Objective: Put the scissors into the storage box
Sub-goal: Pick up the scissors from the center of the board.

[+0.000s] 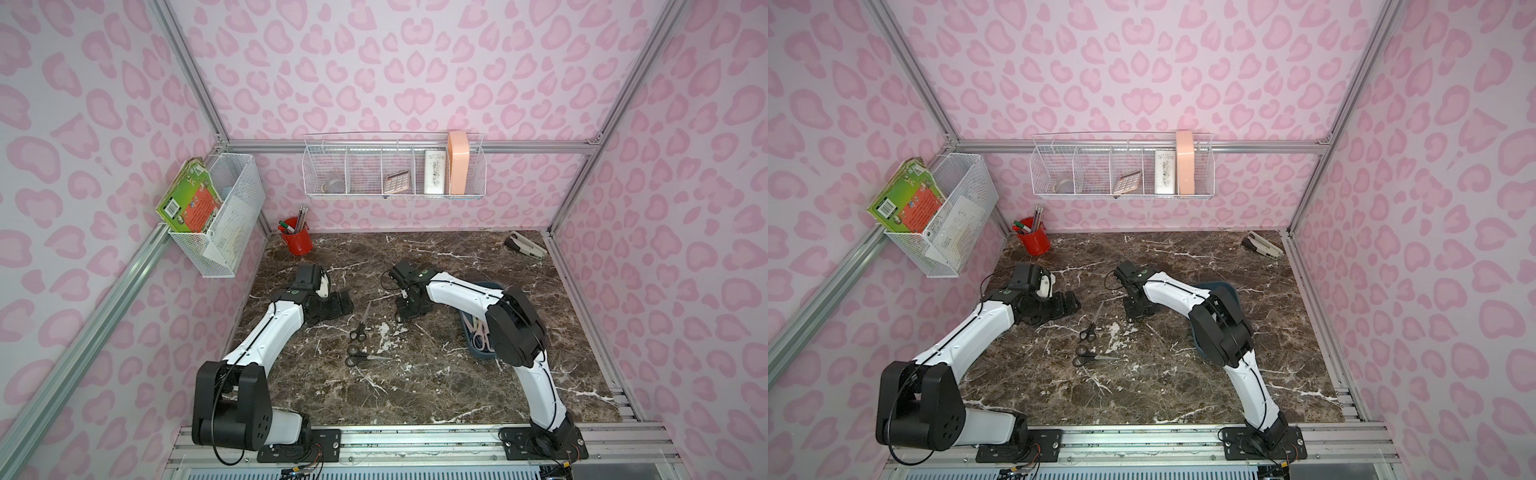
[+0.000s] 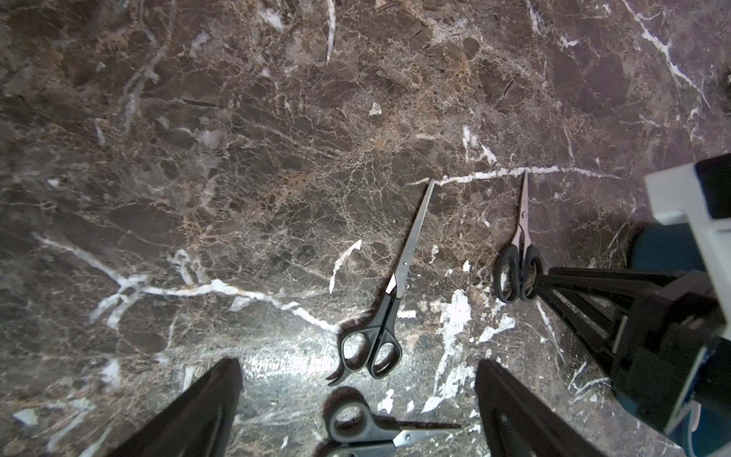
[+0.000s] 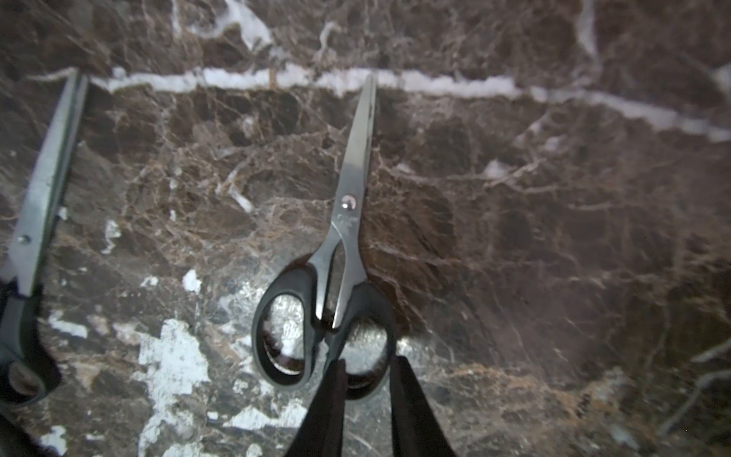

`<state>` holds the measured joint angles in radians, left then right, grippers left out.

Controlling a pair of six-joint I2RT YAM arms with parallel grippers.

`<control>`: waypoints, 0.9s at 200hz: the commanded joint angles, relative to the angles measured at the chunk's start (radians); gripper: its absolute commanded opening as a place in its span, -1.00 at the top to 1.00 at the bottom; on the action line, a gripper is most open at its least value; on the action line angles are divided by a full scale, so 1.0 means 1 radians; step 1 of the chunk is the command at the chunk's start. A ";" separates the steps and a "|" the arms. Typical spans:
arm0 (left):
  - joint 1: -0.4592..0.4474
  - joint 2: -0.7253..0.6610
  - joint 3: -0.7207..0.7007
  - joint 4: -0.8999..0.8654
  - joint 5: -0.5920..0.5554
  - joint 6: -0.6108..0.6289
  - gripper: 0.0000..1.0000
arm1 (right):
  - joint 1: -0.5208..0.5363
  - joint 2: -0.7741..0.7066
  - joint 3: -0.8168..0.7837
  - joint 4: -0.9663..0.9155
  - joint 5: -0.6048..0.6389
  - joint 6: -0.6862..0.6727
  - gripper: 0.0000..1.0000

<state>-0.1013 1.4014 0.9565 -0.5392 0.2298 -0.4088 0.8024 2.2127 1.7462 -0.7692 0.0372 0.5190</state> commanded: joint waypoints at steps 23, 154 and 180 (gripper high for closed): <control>0.000 -0.008 0.001 -0.003 -0.003 0.014 -0.94 | -0.005 0.019 -0.006 -0.010 0.026 0.004 0.61; -0.001 -0.023 -0.003 -0.006 -0.015 0.010 -0.94 | -0.014 0.064 -0.035 -0.020 -0.002 0.007 0.72; -0.001 -0.028 -0.005 -0.007 -0.021 0.011 -0.94 | -0.016 0.073 -0.033 -0.038 0.025 0.004 1.00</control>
<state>-0.1028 1.3819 0.9531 -0.5400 0.2207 -0.4088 0.7879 2.2498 1.7287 -0.7456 0.0563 0.5232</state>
